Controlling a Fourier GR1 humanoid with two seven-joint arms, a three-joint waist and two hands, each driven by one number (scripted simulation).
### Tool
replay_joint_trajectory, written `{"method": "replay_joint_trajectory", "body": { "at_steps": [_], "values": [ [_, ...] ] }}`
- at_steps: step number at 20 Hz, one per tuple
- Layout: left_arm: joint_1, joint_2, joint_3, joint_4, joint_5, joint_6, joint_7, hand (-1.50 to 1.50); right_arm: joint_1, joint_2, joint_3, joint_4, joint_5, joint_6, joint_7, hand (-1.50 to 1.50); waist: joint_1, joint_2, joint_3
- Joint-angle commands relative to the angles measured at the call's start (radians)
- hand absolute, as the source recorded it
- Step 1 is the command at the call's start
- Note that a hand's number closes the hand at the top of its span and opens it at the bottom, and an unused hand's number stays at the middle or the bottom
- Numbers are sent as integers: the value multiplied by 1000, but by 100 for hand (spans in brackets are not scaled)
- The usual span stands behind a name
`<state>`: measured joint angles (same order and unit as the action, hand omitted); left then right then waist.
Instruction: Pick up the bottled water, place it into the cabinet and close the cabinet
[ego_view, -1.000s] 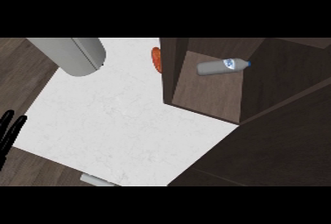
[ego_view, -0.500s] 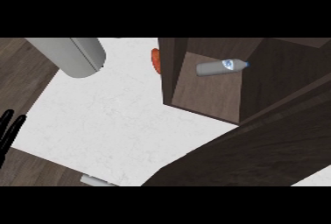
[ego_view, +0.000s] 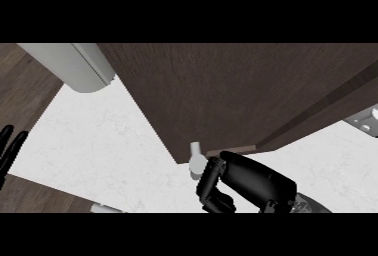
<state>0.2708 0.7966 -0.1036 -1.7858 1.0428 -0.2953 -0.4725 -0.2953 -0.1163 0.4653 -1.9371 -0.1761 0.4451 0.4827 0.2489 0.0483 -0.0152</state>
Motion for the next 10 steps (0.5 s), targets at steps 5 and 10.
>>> {"method": "replay_joint_trajectory", "body": {
  "at_steps": [5, 10],
  "values": [
    [16, 8, 28, 15, 9, -13, -7, -150, -334, 114, -149, 318, 93, -272, 54, 150, -25, -11, 8],
    [18, 1, 31, 37, 7, -20, -10, -150, -546, 116, -248, 521, 96, -408, 21, 150, -43, -5, 10]
  ]
}}
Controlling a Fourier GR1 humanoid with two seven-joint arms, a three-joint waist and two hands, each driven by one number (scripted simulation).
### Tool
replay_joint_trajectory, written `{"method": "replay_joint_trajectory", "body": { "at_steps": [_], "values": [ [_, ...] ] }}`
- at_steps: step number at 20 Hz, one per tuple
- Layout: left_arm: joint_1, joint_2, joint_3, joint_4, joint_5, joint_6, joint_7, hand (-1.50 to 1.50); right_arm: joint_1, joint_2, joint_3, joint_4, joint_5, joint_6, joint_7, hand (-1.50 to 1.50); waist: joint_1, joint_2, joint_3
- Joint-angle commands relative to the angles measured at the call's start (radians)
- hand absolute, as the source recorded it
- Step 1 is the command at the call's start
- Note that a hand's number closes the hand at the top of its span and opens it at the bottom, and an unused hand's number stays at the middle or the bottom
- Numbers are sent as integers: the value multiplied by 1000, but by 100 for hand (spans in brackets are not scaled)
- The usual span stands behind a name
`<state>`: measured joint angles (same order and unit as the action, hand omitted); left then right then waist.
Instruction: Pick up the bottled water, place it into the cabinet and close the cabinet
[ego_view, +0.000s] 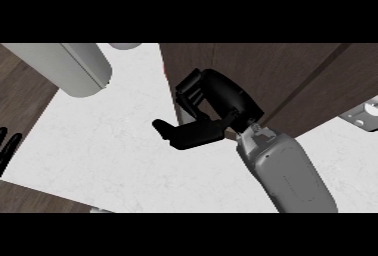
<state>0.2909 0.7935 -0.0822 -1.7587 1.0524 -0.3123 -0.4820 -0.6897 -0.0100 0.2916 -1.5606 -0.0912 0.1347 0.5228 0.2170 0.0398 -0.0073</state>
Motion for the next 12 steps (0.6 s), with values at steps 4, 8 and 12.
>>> {"method": "replay_joint_trajectory", "body": {
  "at_steps": [4, 8, 12],
  "values": [
    [15, -21, 1, 23, -10, -35, -25, -150, -235, 10, -100, 281, -23, -207, -50, 150, -11, 3, 2],
    [25, -7, 17, 26, 2, -29, -13, -150, -264, 10, -131, 330, -91, -308, -64, -150, -18, 3, 4],
    [22, -19, 13, 17, -6, -27, -19, -150, -320, 10, -115, 380, -124, -346, -80, -150, -30, 1, 5]
  ]
}}
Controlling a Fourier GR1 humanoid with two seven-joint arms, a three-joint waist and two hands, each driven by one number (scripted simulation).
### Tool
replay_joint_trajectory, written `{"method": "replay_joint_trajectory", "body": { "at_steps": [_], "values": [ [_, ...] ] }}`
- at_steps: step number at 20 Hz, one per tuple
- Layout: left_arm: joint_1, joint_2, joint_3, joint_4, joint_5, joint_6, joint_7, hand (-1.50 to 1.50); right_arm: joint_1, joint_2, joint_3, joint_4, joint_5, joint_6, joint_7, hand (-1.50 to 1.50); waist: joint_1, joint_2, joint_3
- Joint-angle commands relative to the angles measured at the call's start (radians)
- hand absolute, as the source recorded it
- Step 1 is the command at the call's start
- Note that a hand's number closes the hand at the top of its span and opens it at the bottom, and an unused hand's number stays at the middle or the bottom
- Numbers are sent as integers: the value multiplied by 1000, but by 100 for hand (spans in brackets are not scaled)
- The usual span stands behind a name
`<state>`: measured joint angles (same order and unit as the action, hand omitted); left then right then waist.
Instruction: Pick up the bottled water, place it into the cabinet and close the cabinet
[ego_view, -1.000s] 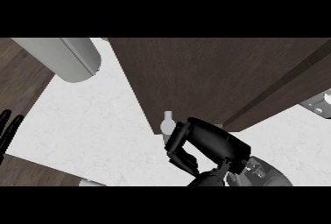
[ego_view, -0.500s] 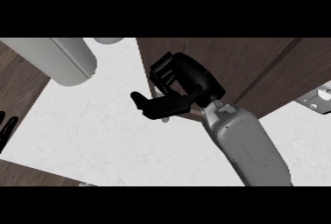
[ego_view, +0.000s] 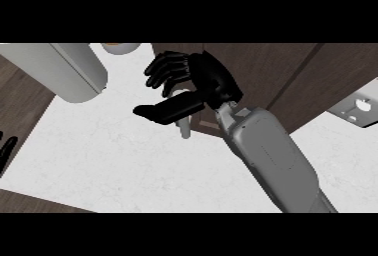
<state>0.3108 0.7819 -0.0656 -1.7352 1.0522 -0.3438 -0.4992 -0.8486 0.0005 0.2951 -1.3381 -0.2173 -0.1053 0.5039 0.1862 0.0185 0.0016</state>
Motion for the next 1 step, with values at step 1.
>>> {"method": "replay_joint_trajectory", "body": {
  "at_steps": [1],
  "values": [
    [18, -7, 6, -6, -3, 2, -7, -150, -144, -1, -99, 188, -4, -101, -94, -150, 0, 21, -4]
  ]
}}
